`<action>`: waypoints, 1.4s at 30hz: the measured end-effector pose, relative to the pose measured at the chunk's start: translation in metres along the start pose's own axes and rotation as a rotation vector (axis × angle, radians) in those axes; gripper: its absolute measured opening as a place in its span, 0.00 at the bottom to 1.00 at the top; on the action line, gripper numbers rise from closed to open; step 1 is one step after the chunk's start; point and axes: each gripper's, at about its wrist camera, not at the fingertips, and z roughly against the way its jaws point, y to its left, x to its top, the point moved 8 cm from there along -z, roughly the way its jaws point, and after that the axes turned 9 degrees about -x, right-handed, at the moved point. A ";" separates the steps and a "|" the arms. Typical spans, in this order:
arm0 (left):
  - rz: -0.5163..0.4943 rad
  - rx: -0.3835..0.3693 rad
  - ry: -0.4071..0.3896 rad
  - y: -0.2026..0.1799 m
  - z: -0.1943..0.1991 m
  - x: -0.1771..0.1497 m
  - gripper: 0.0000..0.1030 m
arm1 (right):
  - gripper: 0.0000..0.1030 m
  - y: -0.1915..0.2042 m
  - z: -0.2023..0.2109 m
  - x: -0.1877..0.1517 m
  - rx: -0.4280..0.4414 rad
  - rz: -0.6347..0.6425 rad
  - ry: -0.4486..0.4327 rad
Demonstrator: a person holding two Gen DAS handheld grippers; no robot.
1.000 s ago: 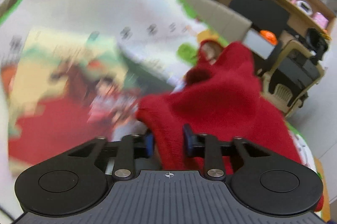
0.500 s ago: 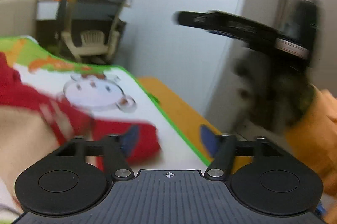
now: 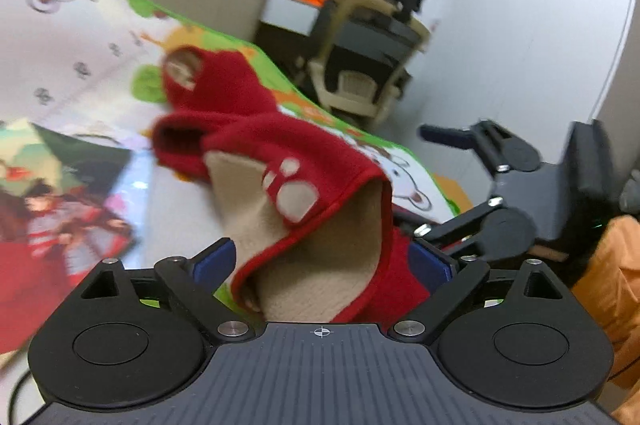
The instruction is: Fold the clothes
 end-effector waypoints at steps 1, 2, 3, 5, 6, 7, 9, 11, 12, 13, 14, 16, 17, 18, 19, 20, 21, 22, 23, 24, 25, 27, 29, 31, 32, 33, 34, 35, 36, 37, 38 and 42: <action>-0.012 0.030 -0.016 0.004 0.013 0.002 0.95 | 1.00 0.010 -0.010 0.005 -0.004 0.053 0.030; -0.025 0.063 -0.033 0.009 0.028 0.004 0.96 | 1.00 0.016 -0.017 0.010 -0.021 0.091 0.042; -0.045 0.107 -0.049 0.014 0.042 0.006 0.96 | 1.00 0.019 -0.022 0.016 -0.044 0.123 0.046; -0.068 0.193 -0.083 0.029 0.069 0.008 0.97 | 1.00 0.012 -0.007 0.038 -0.022 0.089 0.004; -0.060 0.221 -0.100 0.039 0.080 0.007 0.98 | 1.00 0.008 0.003 0.051 -0.016 0.070 -0.019; -0.052 0.249 -0.117 0.048 0.092 0.006 0.98 | 1.00 0.003 0.013 0.065 -0.015 0.055 -0.040; -0.020 0.298 -0.151 0.067 0.111 0.005 0.99 | 1.00 0.014 0.028 0.083 -0.002 0.093 -0.066; 0.046 0.316 -0.191 0.083 0.117 0.004 0.99 | 1.00 0.029 0.041 0.101 0.014 0.144 -0.090; 0.082 0.322 -0.213 0.090 0.118 0.005 0.99 | 1.00 0.043 0.045 0.107 0.042 0.172 -0.097; 0.120 0.329 -0.236 0.096 0.118 0.006 0.99 | 1.00 0.065 0.046 0.111 0.087 0.205 -0.098; 0.158 0.335 -0.259 0.102 0.118 0.007 0.99 | 1.00 0.089 0.046 0.113 0.135 0.241 -0.096; 0.229 0.365 -0.304 0.115 0.124 0.007 0.99 | 1.00 0.136 0.041 0.114 0.199 0.311 -0.076; 0.255 0.381 -0.325 0.120 0.133 0.004 0.99 | 1.00 0.157 0.034 0.112 0.209 0.348 -0.069; 0.278 0.396 -0.344 0.125 0.143 -0.001 0.99 | 1.00 0.176 0.026 0.110 0.212 0.386 -0.063; 0.294 0.410 -0.360 0.130 0.152 -0.004 0.99 | 1.00 0.191 0.015 0.109 0.195 0.424 -0.055; 0.305 0.426 -0.372 0.134 0.161 -0.007 0.99 | 1.00 0.203 0.002 0.108 0.169 0.462 -0.045; 0.316 0.443 -0.382 0.139 0.169 -0.011 0.99 | 1.00 0.216 -0.010 0.108 0.143 0.499 -0.035; 0.326 0.459 -0.389 0.143 0.176 -0.015 0.99 | 1.00 0.224 -0.023 0.104 0.116 0.558 -0.026; 0.338 0.469 -0.393 0.146 0.182 -0.019 0.99 | 1.00 0.230 -0.035 0.098 0.087 0.626 -0.016; 0.349 0.475 -0.392 0.149 0.186 -0.022 0.99 | 1.00 0.235 -0.047 0.092 0.059 0.694 -0.006; 0.354 0.477 -0.389 0.151 0.187 -0.025 1.00 | 1.00 0.232 -0.058 0.090 0.008 0.767 -0.028; 0.356 0.473 -0.376 0.152 0.184 -0.028 1.00 | 1.00 0.212 -0.082 0.097 -0.133 0.881 -0.099; 0.356 0.458 -0.356 0.152 0.175 -0.028 1.00 | 1.00 0.165 -0.106 0.130 -0.305 0.859 -0.127; 0.347 0.423 -0.334 0.146 0.156 -0.021 1.00 | 0.99 0.108 -0.120 0.171 -0.471 0.813 -0.147; 0.329 0.400 -0.325 0.140 0.146 -0.016 1.00 | 0.99 0.074 -0.122 0.195 -0.573 0.791 -0.175; 0.308 0.375 -0.315 0.132 0.136 -0.010 1.00 | 0.99 0.041 -0.123 0.219 -0.674 0.767 -0.202; 0.286 0.356 -0.313 0.124 0.129 -0.005 1.00 | 0.99 0.004 -0.119 0.245 -0.781 0.735 -0.227; 0.264 0.340 -0.314 0.116 0.123 0.001 1.00 | 0.99 -0.029 -0.112 0.268 -0.864 0.685 -0.243; 0.242 0.323 -0.314 0.108 0.118 0.007 1.00 | 0.99 -0.057 -0.101 0.284 -0.912 0.620 -0.246; 0.220 0.307 -0.315 0.099 0.112 0.012 1.00 | 0.99 -0.083 -0.089 0.297 -0.950 0.552 -0.245; 0.198 0.290 -0.316 0.091 0.106 0.018 1.00 | 0.99 -0.109 -0.077 0.310 -0.986 0.483 -0.244; 0.136 0.251 -0.322 0.075 0.099 0.022 1.00 | 1.00 -0.159 -0.033 0.266 -0.969 0.341 -0.175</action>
